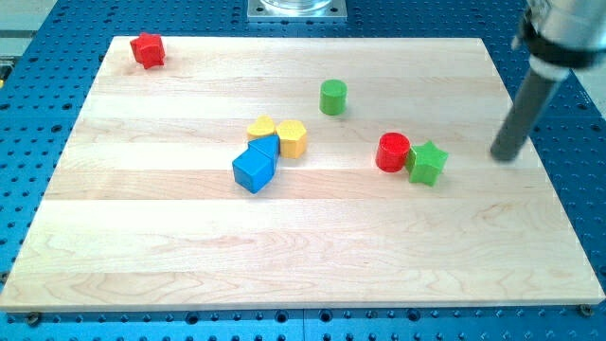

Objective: Separate the green star from the red circle

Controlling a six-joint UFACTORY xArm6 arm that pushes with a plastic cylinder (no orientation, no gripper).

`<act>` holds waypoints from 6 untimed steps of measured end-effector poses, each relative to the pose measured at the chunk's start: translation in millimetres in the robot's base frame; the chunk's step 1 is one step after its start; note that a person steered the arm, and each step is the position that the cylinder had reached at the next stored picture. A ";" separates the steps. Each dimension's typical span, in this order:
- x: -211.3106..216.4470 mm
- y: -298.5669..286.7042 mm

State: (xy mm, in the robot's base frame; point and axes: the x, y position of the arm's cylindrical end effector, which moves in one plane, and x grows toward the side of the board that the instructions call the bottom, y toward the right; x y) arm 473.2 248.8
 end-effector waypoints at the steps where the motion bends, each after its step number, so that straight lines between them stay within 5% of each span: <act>1: 36.5 -53.1; 2: 33.7 -117.6; 5: -80.5 -93.3; 6: -54.8 -104.1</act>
